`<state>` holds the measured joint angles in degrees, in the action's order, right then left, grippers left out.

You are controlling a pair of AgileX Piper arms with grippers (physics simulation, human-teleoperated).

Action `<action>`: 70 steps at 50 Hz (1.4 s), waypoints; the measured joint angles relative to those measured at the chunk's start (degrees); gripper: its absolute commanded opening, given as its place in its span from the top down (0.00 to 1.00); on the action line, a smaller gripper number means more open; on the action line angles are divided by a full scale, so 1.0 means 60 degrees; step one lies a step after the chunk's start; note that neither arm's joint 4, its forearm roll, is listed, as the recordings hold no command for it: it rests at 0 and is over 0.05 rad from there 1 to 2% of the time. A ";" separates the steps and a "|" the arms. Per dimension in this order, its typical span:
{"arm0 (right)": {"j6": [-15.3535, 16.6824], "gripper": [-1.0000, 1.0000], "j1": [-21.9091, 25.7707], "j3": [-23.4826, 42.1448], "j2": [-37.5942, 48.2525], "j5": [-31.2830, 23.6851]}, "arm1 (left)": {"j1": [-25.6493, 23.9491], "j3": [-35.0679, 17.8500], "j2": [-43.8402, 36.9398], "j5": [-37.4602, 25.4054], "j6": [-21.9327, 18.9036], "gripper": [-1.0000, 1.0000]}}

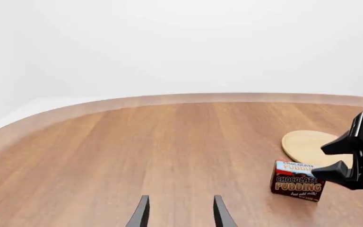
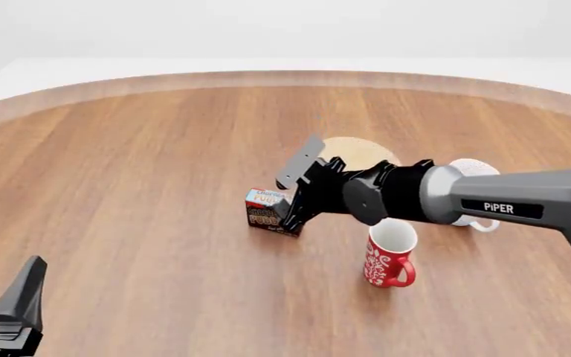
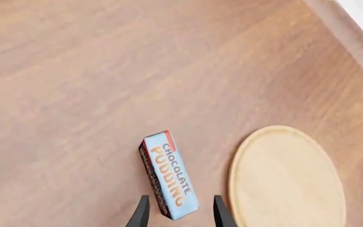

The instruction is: Put the chocolate pudding to the left of the plate.

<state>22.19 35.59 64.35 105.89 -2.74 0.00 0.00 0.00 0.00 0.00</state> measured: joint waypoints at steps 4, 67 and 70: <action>-0.0035 0.00 -0.0022 -0.0045 0.0055 0.0065 | 0.0000 0.0000 0.0000 0.0000 0.0000 0.00; -0.0458 0.00 -0.0135 -0.0126 0.0929 0.0676 | 0.0000 0.0000 0.0000 0.0000 0.0000 0.00; -0.0489 0.00 -0.0129 -0.0093 0.1022 0.0701 | 0.0000 0.0000 0.0000 0.0000 0.0000 0.00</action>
<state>19.25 34.81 63.79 112.02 1.47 0.00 0.00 0.00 0.00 0.00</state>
